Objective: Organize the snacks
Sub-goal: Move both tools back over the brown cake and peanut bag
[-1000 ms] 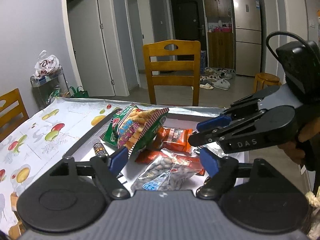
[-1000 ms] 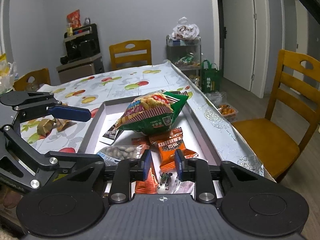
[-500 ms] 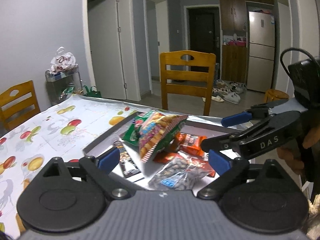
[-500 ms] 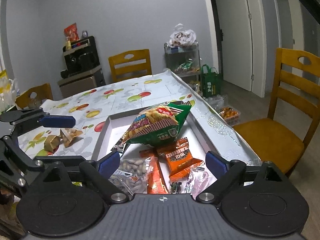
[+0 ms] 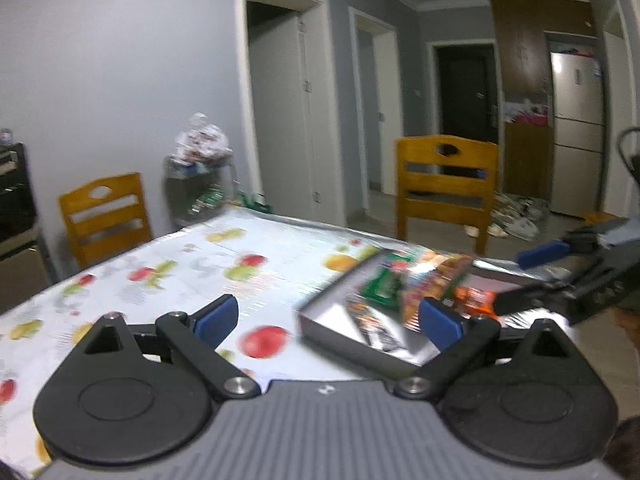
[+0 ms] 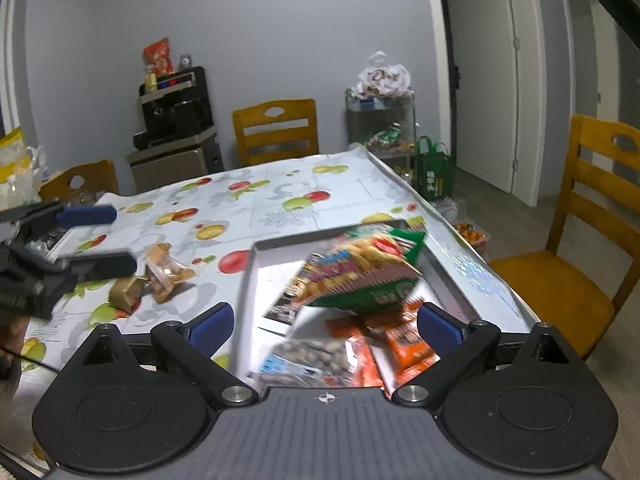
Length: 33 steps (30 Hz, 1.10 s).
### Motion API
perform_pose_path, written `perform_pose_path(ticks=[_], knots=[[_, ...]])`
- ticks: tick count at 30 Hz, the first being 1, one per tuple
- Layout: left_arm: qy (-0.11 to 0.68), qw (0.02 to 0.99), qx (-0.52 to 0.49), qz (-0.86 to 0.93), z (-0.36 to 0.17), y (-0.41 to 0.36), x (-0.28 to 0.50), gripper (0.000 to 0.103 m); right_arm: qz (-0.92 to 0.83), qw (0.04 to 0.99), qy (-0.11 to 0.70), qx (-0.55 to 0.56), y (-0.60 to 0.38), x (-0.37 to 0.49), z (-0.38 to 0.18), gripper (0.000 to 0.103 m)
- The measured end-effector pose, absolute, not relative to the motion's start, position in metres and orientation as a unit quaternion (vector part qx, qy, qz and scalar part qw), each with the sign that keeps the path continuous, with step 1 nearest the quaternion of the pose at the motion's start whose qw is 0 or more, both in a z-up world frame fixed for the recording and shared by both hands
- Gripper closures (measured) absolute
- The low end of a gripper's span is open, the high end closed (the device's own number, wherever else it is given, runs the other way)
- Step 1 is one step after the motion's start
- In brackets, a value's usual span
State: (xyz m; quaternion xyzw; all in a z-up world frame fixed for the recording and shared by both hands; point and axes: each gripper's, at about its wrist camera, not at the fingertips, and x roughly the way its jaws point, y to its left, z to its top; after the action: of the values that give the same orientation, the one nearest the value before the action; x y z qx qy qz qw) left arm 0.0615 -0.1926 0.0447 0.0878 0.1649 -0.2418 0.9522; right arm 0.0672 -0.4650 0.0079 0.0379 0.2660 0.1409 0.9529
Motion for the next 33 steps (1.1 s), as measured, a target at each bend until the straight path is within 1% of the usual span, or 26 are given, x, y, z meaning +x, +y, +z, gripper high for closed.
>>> perform_pose_path(ticks=[5,9,15,20,26,29,33], knots=[[0.144,0.964,0.069,-0.212,0.060,-0.157,0.070,0.002,0.156,0.954,0.253,0.027,-0.441,0.067,0.020,0.003],[0.141,0.969,0.053,-0.198,0.059,-0.137,0.083,0.001,0.169,0.953,0.250,0.020,-0.422,0.070,0.028,0.003],[0.164,0.969,0.014,-0.183,0.039,-0.110,0.097,0.001,0.183,0.955,0.234,0.002,-0.392,0.078,0.042,0.002],[0.199,0.966,-0.006,-0.165,0.024,-0.091,0.109,0.001,0.203,0.951,0.234,-0.009,-0.363,0.093,0.049,0.002],[0.201,0.973,-0.034,-0.107,0.024,-0.053,0.120,0.001,0.227,0.942,0.247,-0.011,-0.333,0.110,0.041,0.002],[0.215,0.971,-0.056,-0.084,0.024,-0.033,0.127,0.001,0.238,0.936,0.258,-0.003,-0.322,0.117,0.037,0.002],[0.231,0.969,-0.051,-0.068,0.021,-0.020,0.134,0.001,0.251,0.930,0.270,-0.002,-0.310,0.130,0.030,0.002]])
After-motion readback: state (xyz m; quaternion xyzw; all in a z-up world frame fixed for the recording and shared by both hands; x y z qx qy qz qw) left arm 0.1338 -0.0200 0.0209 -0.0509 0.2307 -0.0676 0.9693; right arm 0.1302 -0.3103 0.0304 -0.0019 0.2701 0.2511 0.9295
